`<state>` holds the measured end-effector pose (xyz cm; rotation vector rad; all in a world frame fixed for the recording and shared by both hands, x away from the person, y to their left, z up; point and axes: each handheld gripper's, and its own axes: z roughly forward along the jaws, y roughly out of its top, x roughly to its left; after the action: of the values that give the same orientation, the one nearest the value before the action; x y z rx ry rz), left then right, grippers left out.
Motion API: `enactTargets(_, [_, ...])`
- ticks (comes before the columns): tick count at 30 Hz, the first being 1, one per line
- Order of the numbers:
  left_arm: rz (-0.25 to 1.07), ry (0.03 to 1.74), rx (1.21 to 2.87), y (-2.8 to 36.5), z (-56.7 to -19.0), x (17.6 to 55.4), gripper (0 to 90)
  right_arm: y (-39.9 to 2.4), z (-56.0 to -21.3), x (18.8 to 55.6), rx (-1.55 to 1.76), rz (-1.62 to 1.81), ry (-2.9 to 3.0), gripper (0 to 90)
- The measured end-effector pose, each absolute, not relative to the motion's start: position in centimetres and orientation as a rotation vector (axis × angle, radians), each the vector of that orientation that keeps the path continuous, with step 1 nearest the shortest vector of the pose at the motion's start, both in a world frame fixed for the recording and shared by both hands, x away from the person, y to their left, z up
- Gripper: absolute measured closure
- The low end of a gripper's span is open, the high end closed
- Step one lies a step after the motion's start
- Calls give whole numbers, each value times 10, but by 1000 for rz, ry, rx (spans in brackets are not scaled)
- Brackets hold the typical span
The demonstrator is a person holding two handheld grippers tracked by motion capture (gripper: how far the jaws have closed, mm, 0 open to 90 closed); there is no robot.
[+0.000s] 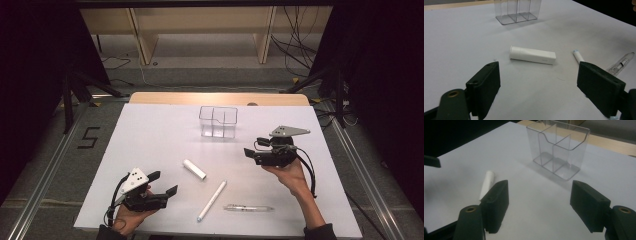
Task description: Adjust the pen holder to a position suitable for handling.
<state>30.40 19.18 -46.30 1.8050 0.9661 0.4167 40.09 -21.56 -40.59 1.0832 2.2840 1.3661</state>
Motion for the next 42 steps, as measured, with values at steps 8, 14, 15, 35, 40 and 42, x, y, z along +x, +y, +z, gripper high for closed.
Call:
enactTargets(8, [417, 970, 1807, 192, -463, 305, 182, -213, -401, 378, 1013, 1396, 2306, 310])
enactTargets(14, [417, 970, 1807, 192, -463, 305, 181, -211, -405, 371, 989, 1361, 2355, 281])
enactTargets(15, [417, 971, 1807, 192, -463, 305, 181, -212, -406, 370, 987, 1353, 2363, 278])
enactTargets(35, [411, 967, 1814, 191, -464, 306, 180, -206, -412, 354, 920, 1251, 2474, 248])
enactTargets(40, [407, 968, 1811, 192, -463, 306, 180, -205, -415, 352, 912, 1222, 2496, 246])
enactTargets(42, [406, 970, 1805, 192, -463, 306, 180, -205, -416, 350, 911, 1206, 2508, 239])
